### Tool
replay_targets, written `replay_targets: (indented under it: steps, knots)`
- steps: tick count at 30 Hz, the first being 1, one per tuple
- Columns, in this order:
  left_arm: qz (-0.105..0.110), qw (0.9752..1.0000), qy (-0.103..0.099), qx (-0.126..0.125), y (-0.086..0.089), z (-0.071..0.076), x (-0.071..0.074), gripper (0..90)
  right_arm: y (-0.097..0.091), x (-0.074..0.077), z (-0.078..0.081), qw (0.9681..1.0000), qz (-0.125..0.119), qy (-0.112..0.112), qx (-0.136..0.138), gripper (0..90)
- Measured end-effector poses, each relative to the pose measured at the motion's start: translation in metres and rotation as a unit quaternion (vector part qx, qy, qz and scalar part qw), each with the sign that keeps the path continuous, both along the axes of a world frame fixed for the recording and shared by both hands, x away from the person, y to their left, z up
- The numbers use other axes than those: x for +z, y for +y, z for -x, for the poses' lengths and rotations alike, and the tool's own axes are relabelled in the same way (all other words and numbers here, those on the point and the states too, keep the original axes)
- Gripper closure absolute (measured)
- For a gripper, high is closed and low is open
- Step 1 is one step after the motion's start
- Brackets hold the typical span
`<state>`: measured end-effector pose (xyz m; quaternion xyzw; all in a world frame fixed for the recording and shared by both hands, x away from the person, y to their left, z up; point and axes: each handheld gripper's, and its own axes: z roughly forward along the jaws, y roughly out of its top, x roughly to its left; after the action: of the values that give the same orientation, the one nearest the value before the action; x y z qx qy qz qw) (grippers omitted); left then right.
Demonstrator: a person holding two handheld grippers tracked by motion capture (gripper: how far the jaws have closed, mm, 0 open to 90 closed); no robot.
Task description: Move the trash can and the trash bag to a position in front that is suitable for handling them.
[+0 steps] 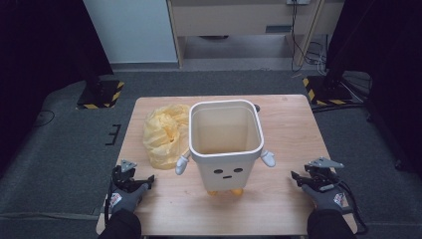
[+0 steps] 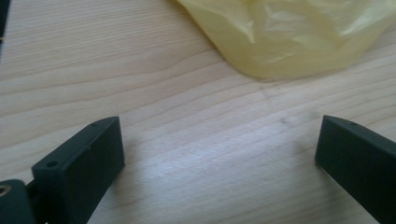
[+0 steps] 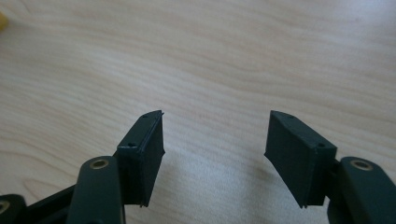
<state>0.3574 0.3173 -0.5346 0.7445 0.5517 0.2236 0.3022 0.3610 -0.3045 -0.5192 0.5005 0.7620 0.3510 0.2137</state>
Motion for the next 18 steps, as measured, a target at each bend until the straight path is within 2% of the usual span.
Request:
replay_targets:
  steps: [2, 3, 5, 6, 8, 9, 11, 14, 16, 18]
  knots:
    - [0.002, 1.0, -0.002, 0.002, 0.001, -0.002, 0.0, 3.0, -0.002, 0.003, 0.0, 0.9997, -0.018, -0.012, -0.007, 36.7]
    - [0.006, 1.0, -0.005, 0.005, 0.002, -0.002, 0.0, 3.0, -0.002, 0.003, 0.0, 0.9997, -0.018, -0.012, -0.007, 36.7]
    - [0.022, 0.9997, -0.007, 0.01, 0.005, -0.002, 0.002, 8.3, -0.004, 0.005, 0.0, 0.9993, -0.03, -0.016, -0.015, 36.0]
    - [0.029, 0.9995, -0.007, 0.012, 0.006, -0.001, 0.003, 13.2, -0.006, 0.007, 0.0, 0.9988, -0.036, -0.024, -0.021, 36.1]
    - [0.045, 0.9988, -0.007, 0.016, 0.007, 0.001, 0.005, 15.5, -0.007, 0.009, 0.0, 0.9982, -0.044, -0.03, -0.026, 36.6]
    - [0.056, 0.9982, -0.014, 0.018, 0.008, 0.002, 0.008, 17.4, -0.008, 0.012, 0.0, 0.9975, -0.049, -0.041, -0.03, 37.0]
    - [0.074, 0.9963, -0.036, 0.027, 0.011, 0.006, 0.014, 18.4, -0.008, 0.013, 0.0, 0.9973, -0.05, -0.044, -0.031, 37.4]
    - [0.096, 0.9933, -0.06, 0.026, 0.012, 0.01, 0.022, 19.6, -0.007, 0.017, -0.001, 0.9965, -0.054, -0.054, -0.034, 37.4]
    - [0.1, 0.9924, -0.069, 0.018, 0.012, 0.013, 0.027, 20.3, -0.006, 0.02, -0.002, 0.9964, -0.05, -0.059, -0.035, 37.4]
    - [0.104, 0.9917, -0.075, 0.006, 0.01, 0.014, 0.033, 25.6, -0.004, 0.024, -0.003, 0.9966, -0.043, -0.065, -0.028, 37.4]
